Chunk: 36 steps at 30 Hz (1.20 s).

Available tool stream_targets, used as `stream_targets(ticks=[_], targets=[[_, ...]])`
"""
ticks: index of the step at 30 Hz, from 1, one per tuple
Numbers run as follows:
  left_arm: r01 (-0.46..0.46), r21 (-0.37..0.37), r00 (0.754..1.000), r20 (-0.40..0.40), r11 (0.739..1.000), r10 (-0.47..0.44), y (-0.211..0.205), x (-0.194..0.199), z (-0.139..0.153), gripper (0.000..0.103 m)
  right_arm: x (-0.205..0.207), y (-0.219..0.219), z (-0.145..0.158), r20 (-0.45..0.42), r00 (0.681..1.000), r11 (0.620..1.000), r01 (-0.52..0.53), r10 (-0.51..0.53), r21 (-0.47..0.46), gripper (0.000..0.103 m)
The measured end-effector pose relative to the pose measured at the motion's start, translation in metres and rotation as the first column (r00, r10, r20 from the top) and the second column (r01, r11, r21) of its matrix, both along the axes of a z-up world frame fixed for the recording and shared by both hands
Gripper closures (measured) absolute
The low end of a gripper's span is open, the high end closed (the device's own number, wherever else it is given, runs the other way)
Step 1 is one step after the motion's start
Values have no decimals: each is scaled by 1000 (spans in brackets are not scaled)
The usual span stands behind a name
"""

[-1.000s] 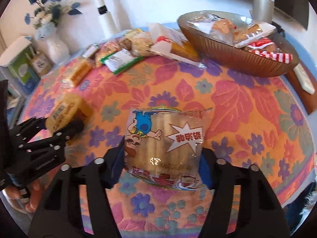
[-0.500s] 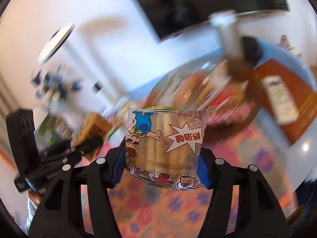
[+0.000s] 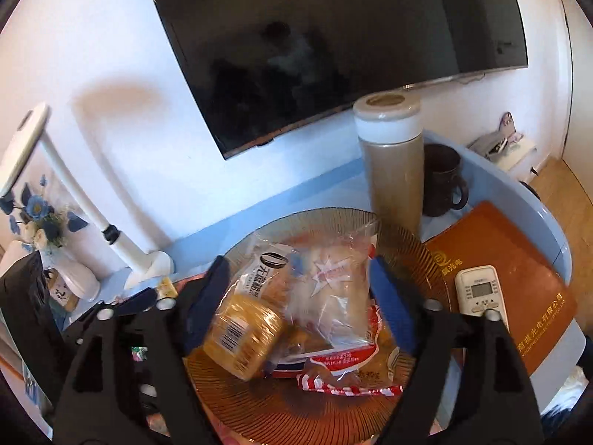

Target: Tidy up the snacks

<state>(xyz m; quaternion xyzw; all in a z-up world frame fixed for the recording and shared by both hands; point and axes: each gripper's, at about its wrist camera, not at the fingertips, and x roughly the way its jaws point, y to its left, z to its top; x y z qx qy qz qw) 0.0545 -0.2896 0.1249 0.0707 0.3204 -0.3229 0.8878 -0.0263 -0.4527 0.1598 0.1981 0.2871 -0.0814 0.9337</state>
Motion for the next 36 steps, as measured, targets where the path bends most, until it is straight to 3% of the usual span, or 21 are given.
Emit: stream_targets(ticks=[5,8,10,14,16,18,21,23,26,29,36], targets=[[-73,5,995,70,997,73,76,-33,16,13,-21,12,-4,25,997,995,-74,72,74,19],[-152,16,986,74,988,151,120,-45,16,12,-34,47,-8,60,980,976,-194,189,102,18],[-227,29,972,73,974,224,156,-57,9,12,-40,93,-16,50,956,954,-293,291,56,10],[-400,62,916,53,914,397,234,-68,-16,7,-39,173,-40,-20,904,903,-427,427,-38,6],[-508,138,861,98,850,498,264,-64,-34,6,-29,207,-60,-73,882,882,-470,466,-38,5],[-551,183,834,117,814,538,289,-57,-53,6,-18,234,-83,-112,859,864,-504,499,-13,3],[-568,164,821,45,806,569,310,-47,-76,6,-11,267,-120,-191,868,858,-488,458,-163,3],[-585,177,802,-18,792,597,317,-39,-88,6,-11,283,-126,-257,858,831,-502,445,-239,10],[-635,148,770,49,758,636,319,-44,-81,5,-30,295,-118,-187,855,791,-519,484,-324,3],[-629,145,776,59,763,628,317,-51,-80,5,-29,300,-124,-231,859,787,-511,456,-345,3],[-631,106,775,33,768,632,322,-54,-79,5,-29,286,-118,-181,860,815,-509,476,-276,3]])
